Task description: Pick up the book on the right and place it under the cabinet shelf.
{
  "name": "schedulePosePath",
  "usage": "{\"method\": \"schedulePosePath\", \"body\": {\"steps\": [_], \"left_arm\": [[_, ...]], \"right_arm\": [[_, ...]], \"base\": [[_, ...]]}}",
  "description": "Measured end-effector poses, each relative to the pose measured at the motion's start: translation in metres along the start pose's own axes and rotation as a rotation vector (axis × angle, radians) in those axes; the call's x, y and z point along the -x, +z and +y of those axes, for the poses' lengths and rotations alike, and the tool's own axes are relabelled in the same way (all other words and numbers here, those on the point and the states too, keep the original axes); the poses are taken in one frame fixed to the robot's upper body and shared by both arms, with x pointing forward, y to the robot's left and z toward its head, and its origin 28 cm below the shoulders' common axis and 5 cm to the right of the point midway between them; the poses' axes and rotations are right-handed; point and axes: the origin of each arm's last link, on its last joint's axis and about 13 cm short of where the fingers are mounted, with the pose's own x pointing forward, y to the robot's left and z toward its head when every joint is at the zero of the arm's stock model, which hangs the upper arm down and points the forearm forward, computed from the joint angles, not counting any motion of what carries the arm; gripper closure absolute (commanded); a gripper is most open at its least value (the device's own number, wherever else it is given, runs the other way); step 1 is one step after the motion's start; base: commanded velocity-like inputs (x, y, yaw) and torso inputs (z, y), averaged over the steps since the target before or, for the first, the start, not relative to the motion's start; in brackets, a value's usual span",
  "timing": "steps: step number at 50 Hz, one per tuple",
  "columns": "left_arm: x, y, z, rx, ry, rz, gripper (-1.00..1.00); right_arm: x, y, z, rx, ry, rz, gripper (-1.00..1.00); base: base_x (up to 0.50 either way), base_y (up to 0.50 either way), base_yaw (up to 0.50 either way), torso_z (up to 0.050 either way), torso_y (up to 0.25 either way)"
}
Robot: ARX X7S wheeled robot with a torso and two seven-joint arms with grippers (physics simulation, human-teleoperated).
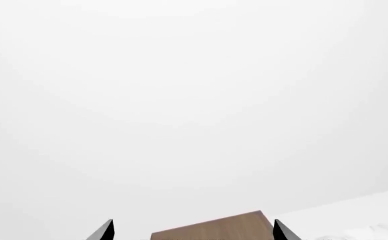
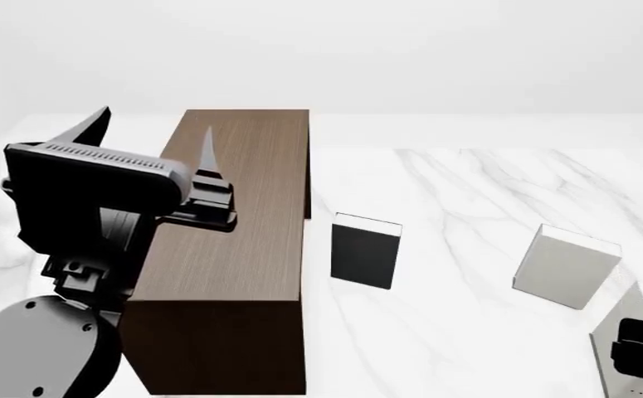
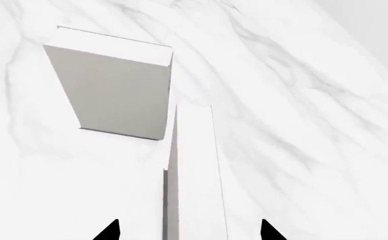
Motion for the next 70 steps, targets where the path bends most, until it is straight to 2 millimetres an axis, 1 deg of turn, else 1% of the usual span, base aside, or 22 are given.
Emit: {"method": "schedulePosePath", "body": {"steps": [39, 61, 62, 70], "left_arm": [[0.002, -0.004, 0.0, 0.0, -0.002, 0.009, -1.0], [0.002, -0.003, 0.0, -0.002, -0.004, 0.008, -1.0], [0.002, -0.003, 0.0, -0.002, -0.004, 0.008, -1.0], [0.001, -0.003, -0.001, -0.003, -0.007, 0.008, -1.0]], "right_arm": [[-0.016, -0.019, 0.001, -0.019, -0.022, 0.042, -1.0], [-0.02, -0.025, 0.002, -0.022, -0.021, 0.06, -1.0], [-0.021, -0.025, 0.002, -0.022, -0.021, 0.061, 1.0], [-0.022, -0.027, 0.002, -0.022, -0.023, 0.059, 1.0]], "base": [[0.0, 0.0, 0.0, 0.0, 0.0], [0.0, 0.0, 0.0, 0.0, 0.0], [0.0, 0.0, 0.0, 0.0, 0.0], [0.0, 0.0, 0.0, 0.0, 0.0]]}}
